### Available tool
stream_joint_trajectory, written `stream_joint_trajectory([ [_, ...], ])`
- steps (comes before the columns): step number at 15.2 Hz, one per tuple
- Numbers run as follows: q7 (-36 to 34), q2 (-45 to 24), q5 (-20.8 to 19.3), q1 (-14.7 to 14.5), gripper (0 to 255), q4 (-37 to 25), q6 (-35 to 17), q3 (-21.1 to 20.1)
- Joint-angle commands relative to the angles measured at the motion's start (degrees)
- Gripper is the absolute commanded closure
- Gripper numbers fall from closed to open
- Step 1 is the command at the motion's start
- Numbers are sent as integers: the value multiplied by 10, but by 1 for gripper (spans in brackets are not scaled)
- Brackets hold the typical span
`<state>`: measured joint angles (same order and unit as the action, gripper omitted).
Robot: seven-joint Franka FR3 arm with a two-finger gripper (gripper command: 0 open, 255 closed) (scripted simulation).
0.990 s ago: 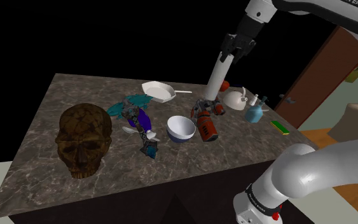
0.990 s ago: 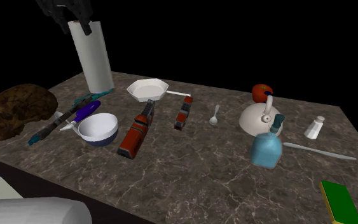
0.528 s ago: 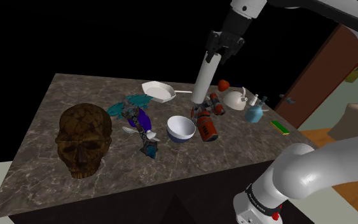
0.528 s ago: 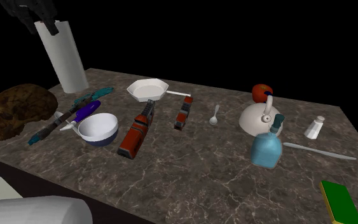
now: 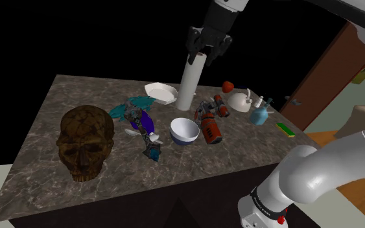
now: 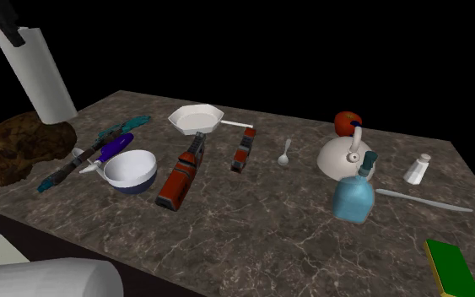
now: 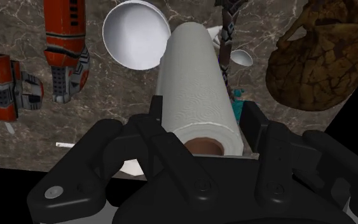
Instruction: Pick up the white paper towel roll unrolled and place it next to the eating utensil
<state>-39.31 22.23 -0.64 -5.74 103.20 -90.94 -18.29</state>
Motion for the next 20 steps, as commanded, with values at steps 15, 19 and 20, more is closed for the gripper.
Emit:
stream_joint_trajectory([
  [15,-274,-297,-150,-94,255,-309,83,-201],
  [19,-292,-313,-161,-108,255,-302,67,-204],
  [20,-292,-308,-157,-104,255,-288,57,-203],
])
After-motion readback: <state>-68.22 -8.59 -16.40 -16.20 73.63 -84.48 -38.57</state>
